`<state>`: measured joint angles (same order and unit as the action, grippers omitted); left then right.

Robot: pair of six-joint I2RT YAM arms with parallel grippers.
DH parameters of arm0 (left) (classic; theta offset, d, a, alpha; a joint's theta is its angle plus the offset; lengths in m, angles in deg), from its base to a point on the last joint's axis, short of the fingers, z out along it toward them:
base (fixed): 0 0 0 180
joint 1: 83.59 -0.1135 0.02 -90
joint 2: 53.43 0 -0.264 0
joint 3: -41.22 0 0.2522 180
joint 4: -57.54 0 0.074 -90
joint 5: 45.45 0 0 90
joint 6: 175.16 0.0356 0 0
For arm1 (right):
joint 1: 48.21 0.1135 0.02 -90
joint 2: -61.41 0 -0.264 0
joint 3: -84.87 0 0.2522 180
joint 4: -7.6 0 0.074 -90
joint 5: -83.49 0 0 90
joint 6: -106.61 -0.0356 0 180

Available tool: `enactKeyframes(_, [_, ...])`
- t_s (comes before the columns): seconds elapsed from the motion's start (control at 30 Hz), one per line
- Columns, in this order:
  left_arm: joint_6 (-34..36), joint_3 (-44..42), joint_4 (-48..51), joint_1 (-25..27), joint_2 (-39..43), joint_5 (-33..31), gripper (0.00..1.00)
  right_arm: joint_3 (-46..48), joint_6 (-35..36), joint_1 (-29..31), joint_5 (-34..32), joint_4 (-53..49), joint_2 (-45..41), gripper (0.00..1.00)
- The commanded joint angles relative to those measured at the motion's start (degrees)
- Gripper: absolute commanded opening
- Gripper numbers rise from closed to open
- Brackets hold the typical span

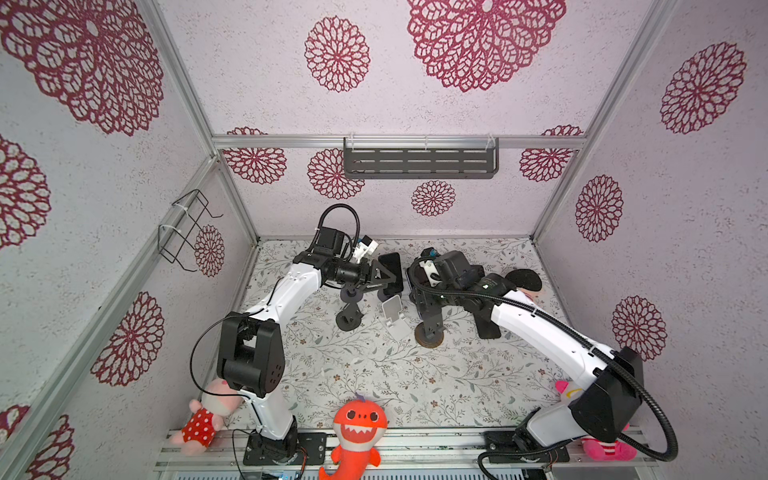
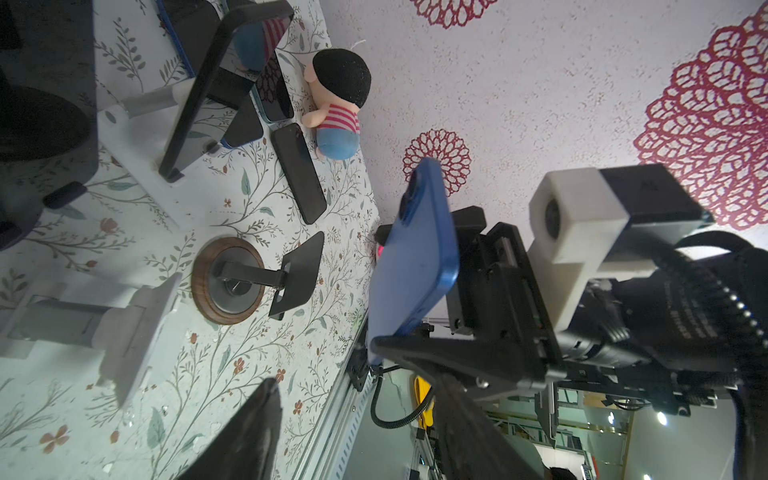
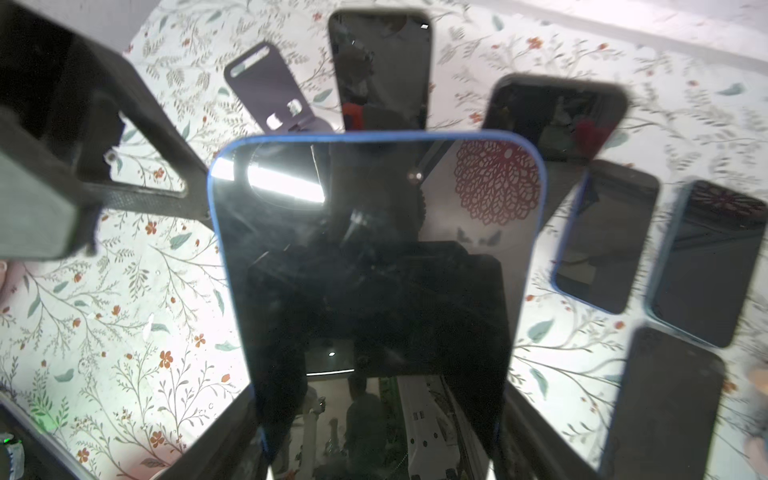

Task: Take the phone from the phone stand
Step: 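Pull the phone away with the right gripper while the left gripper opens and withdraws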

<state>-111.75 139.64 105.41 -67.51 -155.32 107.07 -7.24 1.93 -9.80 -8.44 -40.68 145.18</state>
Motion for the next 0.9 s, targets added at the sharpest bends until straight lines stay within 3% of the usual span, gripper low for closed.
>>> enactKeyframes(0.0, [0.4, -0.4, -1.2, -0.6, 1.9, 0.6, 0.62, -1.3, -0.6, -3.5, -2.7, -2.6, -5.2, 0.55])
enactKeyframes(0.2, [4.0, 0.3, 1.0, 0.2, 3.0, -2.4, 0.59, 3.0, 1.8, -11.7, -4.3, -8.7, -9.3, 0.55])
enactKeyframes(0.33, [10.6, 2.0, 5.9, 4.2, 5.5, -13.8, 0.59, 8.1, 3.2, -16.9, -3.0, -9.6, -10.3, 0.55])
enactKeyframes(0.63, [13.7, 4.2, 1.1, 18.3, 2.8, -31.5, 0.60, 18.7, 1.0, -18.9, -0.4, -4.7, -11.4, 0.54])
enactKeyframes(0.87, [12.0, 8.0, -2.0, 22.0, -5.7, -36.0, 0.60, 23.7, -0.6, -19.0, 0.7, -1.9, -13.1, 0.54])
